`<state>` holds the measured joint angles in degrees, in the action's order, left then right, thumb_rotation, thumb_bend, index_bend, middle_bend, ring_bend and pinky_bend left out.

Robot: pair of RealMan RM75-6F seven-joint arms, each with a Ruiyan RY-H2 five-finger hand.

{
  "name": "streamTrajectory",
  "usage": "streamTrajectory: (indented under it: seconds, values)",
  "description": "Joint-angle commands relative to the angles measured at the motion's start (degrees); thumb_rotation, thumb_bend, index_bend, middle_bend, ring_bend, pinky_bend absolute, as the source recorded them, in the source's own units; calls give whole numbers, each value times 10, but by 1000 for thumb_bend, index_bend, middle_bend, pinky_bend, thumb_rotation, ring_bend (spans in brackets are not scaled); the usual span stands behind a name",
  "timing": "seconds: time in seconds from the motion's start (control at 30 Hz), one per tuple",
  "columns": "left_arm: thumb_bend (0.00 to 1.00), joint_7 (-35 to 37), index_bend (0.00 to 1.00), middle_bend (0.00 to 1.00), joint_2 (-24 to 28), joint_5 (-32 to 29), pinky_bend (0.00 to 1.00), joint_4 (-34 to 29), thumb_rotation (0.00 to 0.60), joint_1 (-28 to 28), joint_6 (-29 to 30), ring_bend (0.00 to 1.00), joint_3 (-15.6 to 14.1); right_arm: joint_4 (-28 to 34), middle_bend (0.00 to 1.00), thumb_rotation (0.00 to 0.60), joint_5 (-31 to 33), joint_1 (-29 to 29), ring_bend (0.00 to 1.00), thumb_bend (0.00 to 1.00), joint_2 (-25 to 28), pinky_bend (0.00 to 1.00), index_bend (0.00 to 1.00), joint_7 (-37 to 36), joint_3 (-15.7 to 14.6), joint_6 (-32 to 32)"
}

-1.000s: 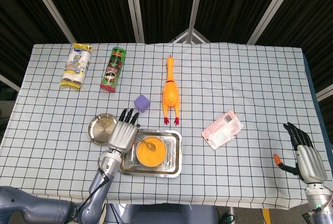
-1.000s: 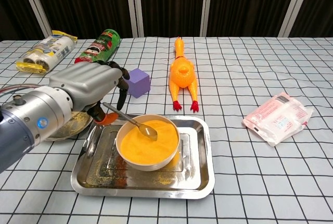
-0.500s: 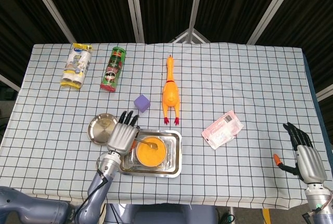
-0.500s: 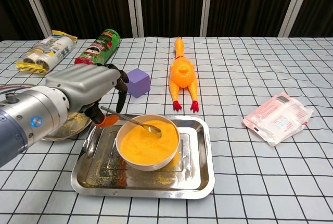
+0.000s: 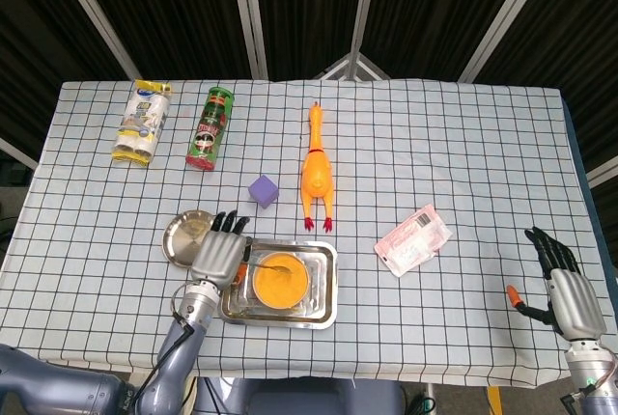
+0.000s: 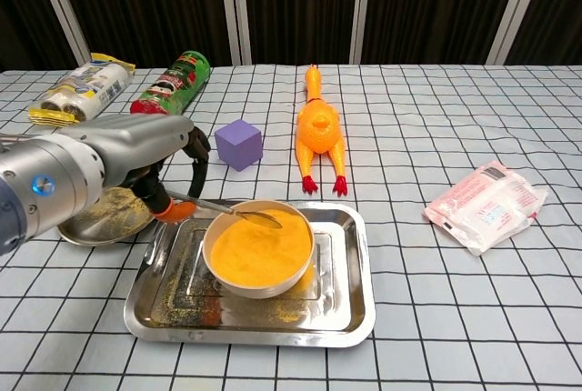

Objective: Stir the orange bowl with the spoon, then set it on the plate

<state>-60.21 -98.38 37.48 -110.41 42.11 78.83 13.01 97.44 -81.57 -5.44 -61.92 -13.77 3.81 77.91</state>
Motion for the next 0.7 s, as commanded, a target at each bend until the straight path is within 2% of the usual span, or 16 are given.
streamTrajectory:
  seconds: [0.03, 0.3, 0.57, 0.7]
  values:
    - [599, -2, 576, 119, 9, -24, 0, -16, 600, 4, 4, 0, 10, 0, 0, 600, 0, 0, 0, 404, 0, 0, 0, 1, 0, 0]
    - [599, -2, 576, 115, 21, -80, 0, -48, 600, 13, 15, 0, 24, 0, 0, 600, 0, 0, 0, 404, 0, 0, 0, 1, 0, 0]
    - [599, 6, 576, 113, 36, -195, 0, -90, 600, 27, 35, 0, 71, -1, 0, 600, -1, 0, 0, 405, -1, 0, 0, 2, 0, 1]
    - [599, 9, 571, 105, 40, -230, 0, -96, 600, 36, 47, 0, 87, -1, 0, 600, -1, 0, 0, 404, -1, 0, 0, 1, 0, 1]
